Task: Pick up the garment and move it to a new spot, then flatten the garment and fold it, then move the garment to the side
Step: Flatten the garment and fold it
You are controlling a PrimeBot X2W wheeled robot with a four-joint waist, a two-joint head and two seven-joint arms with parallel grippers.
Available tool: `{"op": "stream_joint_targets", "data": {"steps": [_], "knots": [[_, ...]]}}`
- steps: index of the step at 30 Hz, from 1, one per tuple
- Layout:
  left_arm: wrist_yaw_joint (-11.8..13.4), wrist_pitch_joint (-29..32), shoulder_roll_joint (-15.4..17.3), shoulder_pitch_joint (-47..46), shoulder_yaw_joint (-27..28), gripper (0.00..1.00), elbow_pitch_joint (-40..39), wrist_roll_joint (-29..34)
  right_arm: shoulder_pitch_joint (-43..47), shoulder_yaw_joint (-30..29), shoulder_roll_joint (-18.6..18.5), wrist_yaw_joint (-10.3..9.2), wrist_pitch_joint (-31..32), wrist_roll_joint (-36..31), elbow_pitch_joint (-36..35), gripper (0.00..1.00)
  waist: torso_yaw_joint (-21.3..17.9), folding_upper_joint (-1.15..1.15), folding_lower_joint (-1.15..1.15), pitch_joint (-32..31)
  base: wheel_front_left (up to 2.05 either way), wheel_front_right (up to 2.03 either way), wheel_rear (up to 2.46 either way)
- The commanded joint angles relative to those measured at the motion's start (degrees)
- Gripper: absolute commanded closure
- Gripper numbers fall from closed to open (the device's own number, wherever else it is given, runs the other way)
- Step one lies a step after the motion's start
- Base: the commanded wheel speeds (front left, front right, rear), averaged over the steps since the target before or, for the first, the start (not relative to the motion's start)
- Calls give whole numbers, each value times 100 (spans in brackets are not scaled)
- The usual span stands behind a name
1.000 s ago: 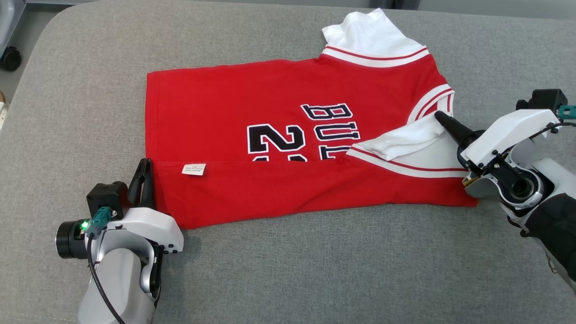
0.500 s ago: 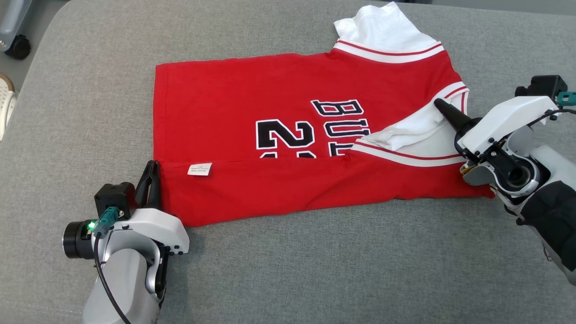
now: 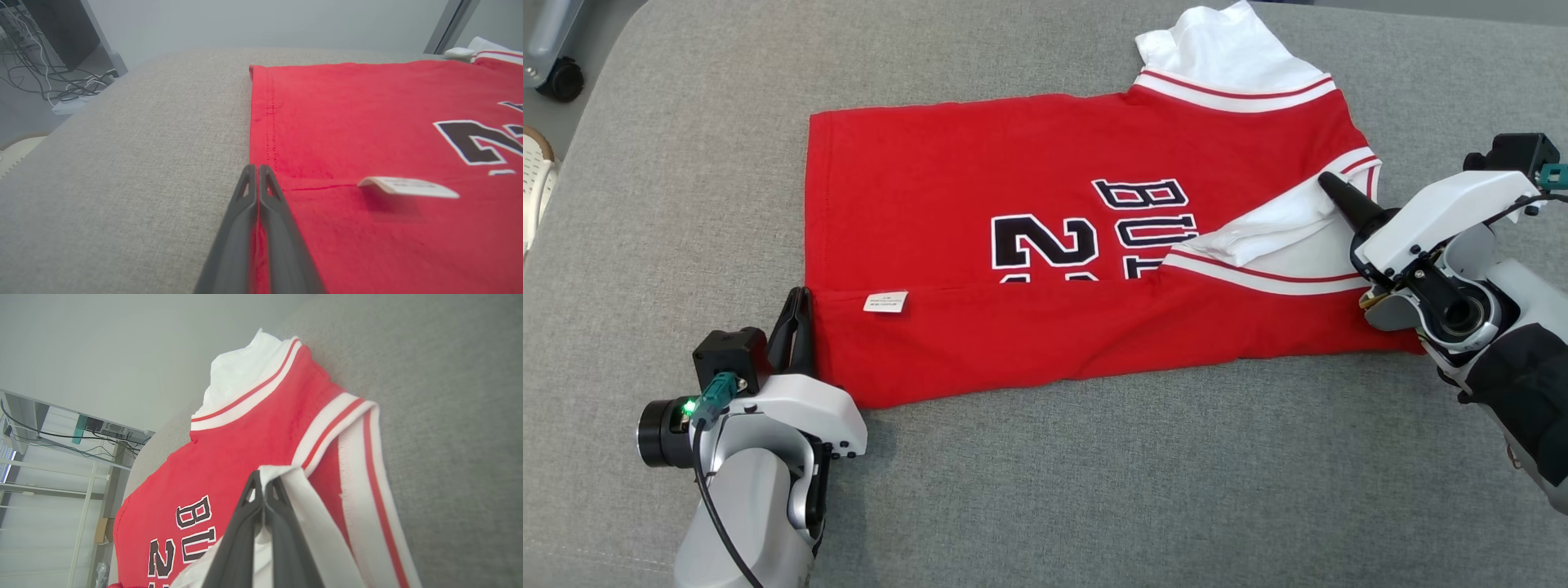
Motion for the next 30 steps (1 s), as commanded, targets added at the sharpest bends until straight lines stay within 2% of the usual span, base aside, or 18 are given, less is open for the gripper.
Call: {"op": "stream_joint_targets", "data": {"steps": [1,6,7,8,9,10,21,30], "knots": [[16,-7,29,-86,-1,100,-4,-24,-36,-10,2,4,-44,-44,25,100,0,0,0,-3,0,0,0],[23,-7,29,-72,-5,100,65,-58,21,-11,3,4,-83,-32,138,100,1,0,0,-10,0,0,0],[19,-7,28,-72,-12,100,106,-66,-4,-10,20,4,-145,-58,189,62,2,0,0,-13,0,0,0],[39,-7,29,-75,-14,100,162,-65,-13,-24,59,4,-166,-45,257,0,2,0,0,-16,0,0,0],[58,-7,30,-88,-16,58,209,-82,-22,-19,88,4,-149,-25,316,0,3,0,0,-18,0,0,0],[63,-7,30,-112,-21,0,230,-92,-48,2,110,4,-122,-45,356,0,4,0,0,-22,0,0,0],[163,-7,29,80,95,0,166,-88,173,-166,107,4,-392,7,350,0,16,0,0,-376,0,0,0],[124,-7,28,474,346,0,-478,31,640,-344,-98,4,-943,-44,-281,0,-67,0,0,-908,0,0,0]]}}
